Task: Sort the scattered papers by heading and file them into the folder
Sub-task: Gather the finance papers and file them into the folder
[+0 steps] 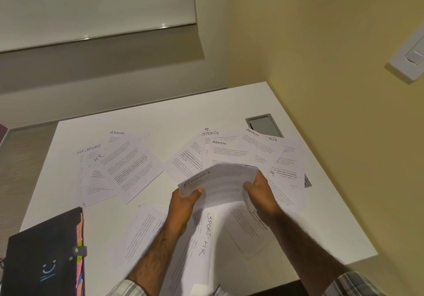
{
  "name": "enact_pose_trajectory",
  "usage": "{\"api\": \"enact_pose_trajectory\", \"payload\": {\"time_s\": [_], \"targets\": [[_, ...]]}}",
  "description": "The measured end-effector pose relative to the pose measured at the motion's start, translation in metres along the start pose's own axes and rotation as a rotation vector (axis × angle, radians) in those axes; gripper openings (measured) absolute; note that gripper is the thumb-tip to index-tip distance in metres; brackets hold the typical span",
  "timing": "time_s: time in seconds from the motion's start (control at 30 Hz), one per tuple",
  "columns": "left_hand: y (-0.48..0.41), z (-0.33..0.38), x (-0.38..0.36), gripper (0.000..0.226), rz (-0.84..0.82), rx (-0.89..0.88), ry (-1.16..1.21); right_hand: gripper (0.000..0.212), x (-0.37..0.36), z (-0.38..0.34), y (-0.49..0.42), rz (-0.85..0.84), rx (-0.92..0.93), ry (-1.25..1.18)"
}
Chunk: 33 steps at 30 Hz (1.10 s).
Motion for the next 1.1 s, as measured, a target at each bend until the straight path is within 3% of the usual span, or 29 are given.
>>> {"api": "enact_pose_trajectory", "payload": {"time_s": [0.3,0.5,0.67,0.9,1.07,1.1], "targets": [[-0.003,-0.001,0.001,0.032,0.029,-0.073,-0.014,0.041,0.000,0.004,0.001,0.051,-0.040,0.021],[0.002,-0.018,-0.002,0.017,0.038,-0.090,-0.144,0.038,-0.002,0.017,0.000,0.019,-0.057,0.119],[-0.001,-0.007,0.000,0.017,0.050,-0.111,-0.087,0.034,-0.002,0.013,-0.001,0.037,-0.013,0.118],[-0.002,-0.008,0.004,0.017,-0.021,-0.131,-0.189,0.036,-0.008,0.014,-0.003,0.002,-0.002,0.111],[-0.001,0.015,0.021,0.018,0.052,-0.168,-0.220,0.053,-0.016,0.008,0.002,-0.018,0.121,0.121],[0.002,0.021,0.028,0.019,0.068,-0.168,-0.213,0.046,-0.022,0.004,0.007,-0.062,0.135,0.107]]}}
Point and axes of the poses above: each hand's wrist, its own y-axis away from the middle knuckle, its own x-axis out of the back of the hand, z = x × y, the point moved 6 cm from there along -y, towards the middle knuckle, and after that the axes turned 12 degrees about z, right-handed, at the moved point
